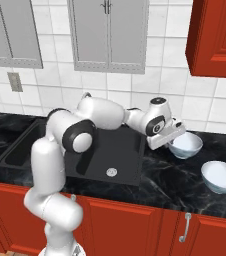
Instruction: Rinse each bowl for a few seconds and place them down in the sink or on the counter.
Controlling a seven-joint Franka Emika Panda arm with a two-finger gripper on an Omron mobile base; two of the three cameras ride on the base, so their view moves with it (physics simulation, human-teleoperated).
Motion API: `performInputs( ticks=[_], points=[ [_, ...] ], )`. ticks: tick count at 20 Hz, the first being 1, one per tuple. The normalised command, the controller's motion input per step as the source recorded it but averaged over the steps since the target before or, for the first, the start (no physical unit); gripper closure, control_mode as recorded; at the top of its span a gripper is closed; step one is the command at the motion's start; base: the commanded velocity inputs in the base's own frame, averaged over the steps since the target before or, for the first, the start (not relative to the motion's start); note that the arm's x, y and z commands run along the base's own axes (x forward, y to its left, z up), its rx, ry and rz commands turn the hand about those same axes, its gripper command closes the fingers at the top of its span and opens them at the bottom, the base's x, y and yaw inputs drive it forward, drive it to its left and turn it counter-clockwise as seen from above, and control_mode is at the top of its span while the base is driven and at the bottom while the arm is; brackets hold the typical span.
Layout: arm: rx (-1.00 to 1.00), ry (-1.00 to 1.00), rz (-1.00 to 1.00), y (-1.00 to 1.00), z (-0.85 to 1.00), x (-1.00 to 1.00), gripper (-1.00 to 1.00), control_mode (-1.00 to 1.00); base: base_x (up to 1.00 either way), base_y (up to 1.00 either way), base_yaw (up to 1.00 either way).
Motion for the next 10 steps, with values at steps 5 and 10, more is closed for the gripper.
performInputs(
  ticks=[5,10],
  points=[
    [-0.12,-0.01,0.15,0.66,0.37,-0.35,1.00,-1.00,0.00,0.00,0.00],
    [-0.12,0.00,0.18,0.46,0.34,-0.39,1.00,-1.00,0.00,0.00,0.00]
  ],
)
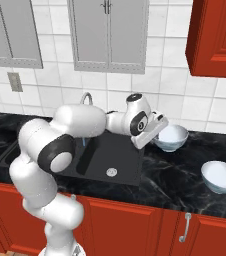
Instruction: Rinse each bowl for a few seconds and place them down in the sink or on the counter.
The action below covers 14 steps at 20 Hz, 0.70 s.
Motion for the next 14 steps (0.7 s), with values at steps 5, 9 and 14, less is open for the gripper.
performInputs(
  ticks=[5,9,14],
  points=[
    [-0.11,0.04,0.23,0.27,0.37,-0.21,1.00,-1.00,0.00,0.00,0.00],
    [-0.04,0.14,0.21,0.21,0.34,-0.01,1.00,-1.00,0.00,0.00,0.00],
    [0.00,0.20,0.15,0.22,0.32,0.00,1.00,-1.00,0.00,0.00,0.00]
  ],
)
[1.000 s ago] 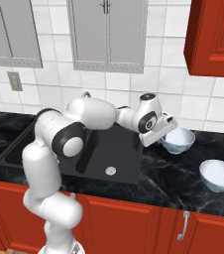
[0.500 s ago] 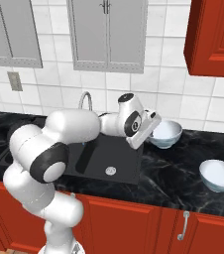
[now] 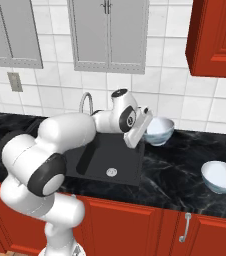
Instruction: Rinse each bowl for a few seconds and place them down in the sink or on the counter.
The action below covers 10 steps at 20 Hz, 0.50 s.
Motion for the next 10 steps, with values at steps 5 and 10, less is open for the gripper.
performInputs(
  ticks=[5,10],
  points=[
    [0.02,0.13,0.07,0.23,0.25,-0.03,1.00,-1.00,0.00,0.00,0.00],
    [0.03,0.09,0.08,0.30,0.02,-0.05,1.00,-1.00,0.00,0.00,0.00]
  ],
)
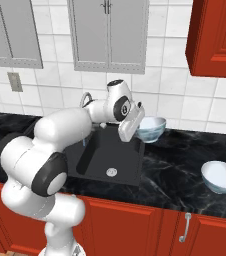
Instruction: Rinse each bowl for a few seconds and place them down in the sink or on the counter.
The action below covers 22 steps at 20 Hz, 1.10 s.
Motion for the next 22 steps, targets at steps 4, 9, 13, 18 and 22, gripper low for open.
performInputs(
  ticks=[4,9,13,18,22],
  points=[
    [0.00,0.01,0.08,0.34,0.00,-0.02,1.00,-1.00,0.00,0.00,0.00],
    [0.00,0.00,0.08,0.34,-0.01,0.00,1.00,-1.00,0.00,0.00,0.00],
    [0.00,0.00,0.08,0.36,-0.10,0.00,1.00,-1.00,0.00,0.00,0.00],
    [0.02,0.01,0.08,0.40,-0.13,0.00,1.00,-1.00,0.00,0.00,0.00],
    [0.03,0.00,0.08,0.36,-0.13,0.00,1.00,-1.00,0.00,0.00,0.00]
  ],
)
